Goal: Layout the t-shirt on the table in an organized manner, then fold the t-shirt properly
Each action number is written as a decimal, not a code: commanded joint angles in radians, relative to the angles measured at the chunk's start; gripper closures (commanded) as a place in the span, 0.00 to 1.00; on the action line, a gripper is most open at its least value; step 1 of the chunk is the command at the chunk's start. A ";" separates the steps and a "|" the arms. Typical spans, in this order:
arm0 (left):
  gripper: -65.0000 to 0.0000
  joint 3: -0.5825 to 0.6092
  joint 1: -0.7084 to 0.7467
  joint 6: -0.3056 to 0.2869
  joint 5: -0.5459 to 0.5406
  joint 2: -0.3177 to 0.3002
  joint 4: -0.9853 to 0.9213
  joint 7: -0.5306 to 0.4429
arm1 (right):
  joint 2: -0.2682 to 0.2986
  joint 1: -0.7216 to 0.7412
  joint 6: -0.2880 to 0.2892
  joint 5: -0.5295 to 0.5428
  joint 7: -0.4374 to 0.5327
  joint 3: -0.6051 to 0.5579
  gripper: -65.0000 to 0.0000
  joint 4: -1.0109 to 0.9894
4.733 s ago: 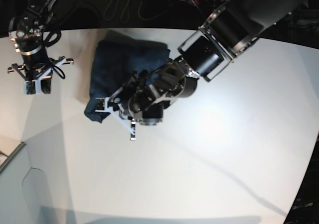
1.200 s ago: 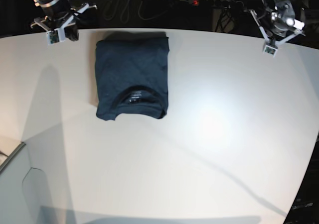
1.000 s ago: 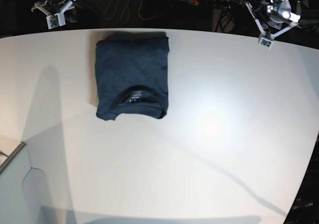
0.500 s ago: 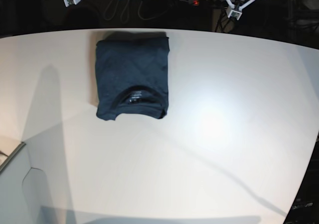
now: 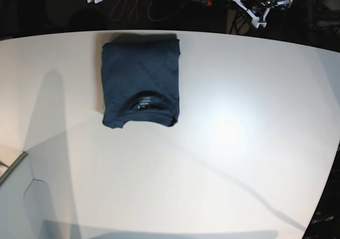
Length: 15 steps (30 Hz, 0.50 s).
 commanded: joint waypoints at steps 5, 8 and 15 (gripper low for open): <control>1.00 0.023 -0.001 0.195 0.012 -0.013 -0.045 -0.133 | 0.053 0.109 -0.256 -0.108 0.190 -0.056 1.00 -0.276; 1.00 0.112 -0.013 0.242 0.005 0.009 -0.048 -0.139 | 0.053 0.119 -0.461 -0.134 0.235 -0.105 1.00 -0.292; 1.00 0.194 -0.024 0.295 0.001 0.044 -0.088 -0.142 | 0.051 0.148 -0.737 -0.134 0.229 -0.282 1.00 -0.301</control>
